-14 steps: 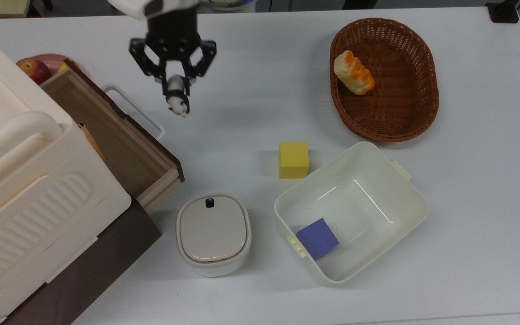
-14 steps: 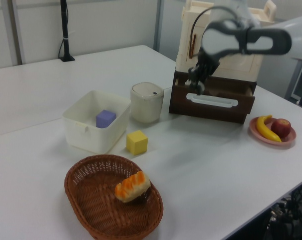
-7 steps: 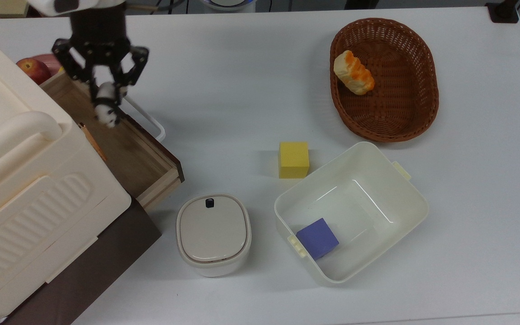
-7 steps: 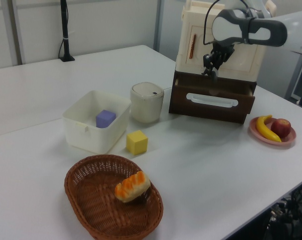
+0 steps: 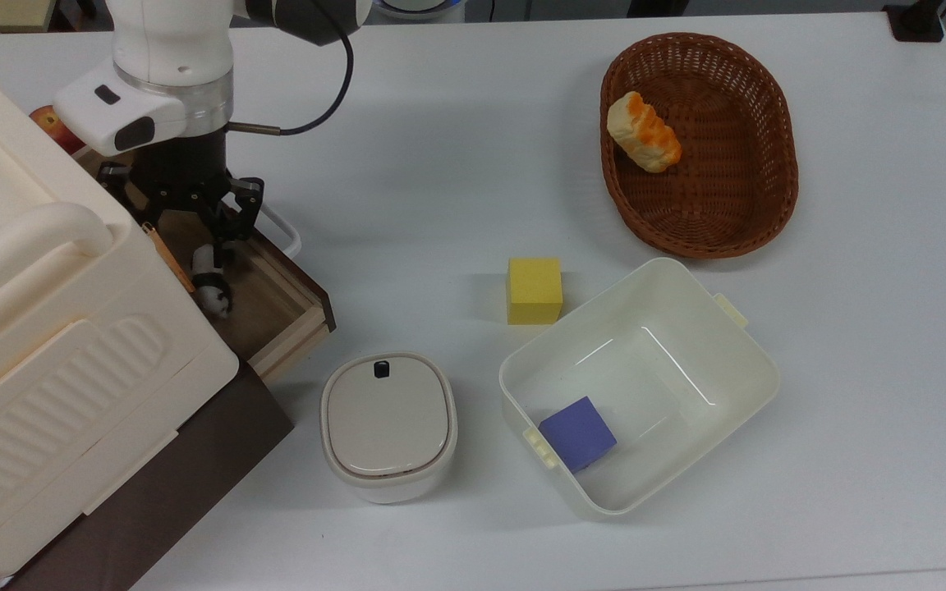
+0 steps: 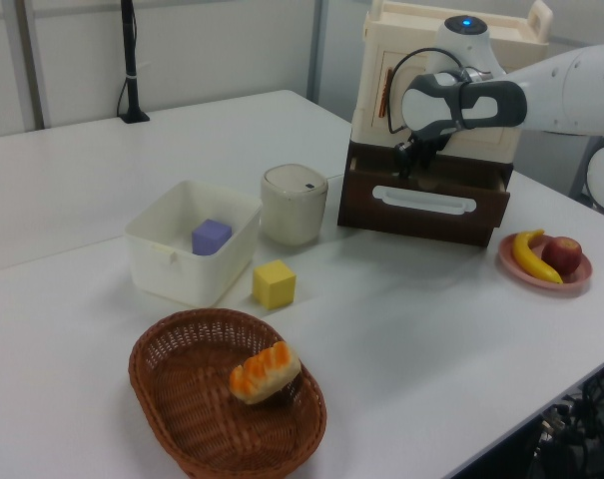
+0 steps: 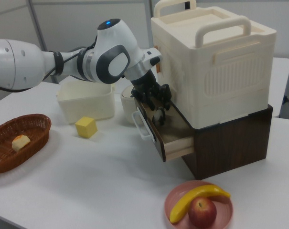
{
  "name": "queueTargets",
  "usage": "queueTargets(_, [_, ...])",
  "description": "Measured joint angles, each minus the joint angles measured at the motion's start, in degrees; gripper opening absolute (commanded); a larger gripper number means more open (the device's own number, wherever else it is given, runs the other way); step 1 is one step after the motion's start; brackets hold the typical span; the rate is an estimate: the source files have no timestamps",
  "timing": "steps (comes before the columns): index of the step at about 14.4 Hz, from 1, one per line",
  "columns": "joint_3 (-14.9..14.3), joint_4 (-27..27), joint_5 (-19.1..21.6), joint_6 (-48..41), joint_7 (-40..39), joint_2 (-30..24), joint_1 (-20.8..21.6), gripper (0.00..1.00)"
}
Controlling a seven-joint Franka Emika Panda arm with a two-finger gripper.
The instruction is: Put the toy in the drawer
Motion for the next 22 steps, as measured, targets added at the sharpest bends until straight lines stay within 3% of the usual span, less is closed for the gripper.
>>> queueTargets(6, [0.0, 1.0, 0.1, -0.8, 0.3, -2.0, 0.4, 1.00])
queueTargets(9, [0.6, 1.9, 0.1, -9.1, 4.0, -5.3, 2.1, 1.00])
queueTargets(11, [2.4, 1.9, 0.1, -16.4, 9.1, -7.6, 3.2, 1.00])
queueTargets(14, [7.9, 1.9, 0.1, -24.8, 17.3, -10.4, 2.7, 1.00])
queueTargets(16, [11.2, 1.9, 2.9, -27.4, 21.8, -11.8, 0.2, 1.00])
queueTargets(22, [12.5, 0.3, 4.5, -27.6, 24.7, -11.9, -1.4, 1.00])
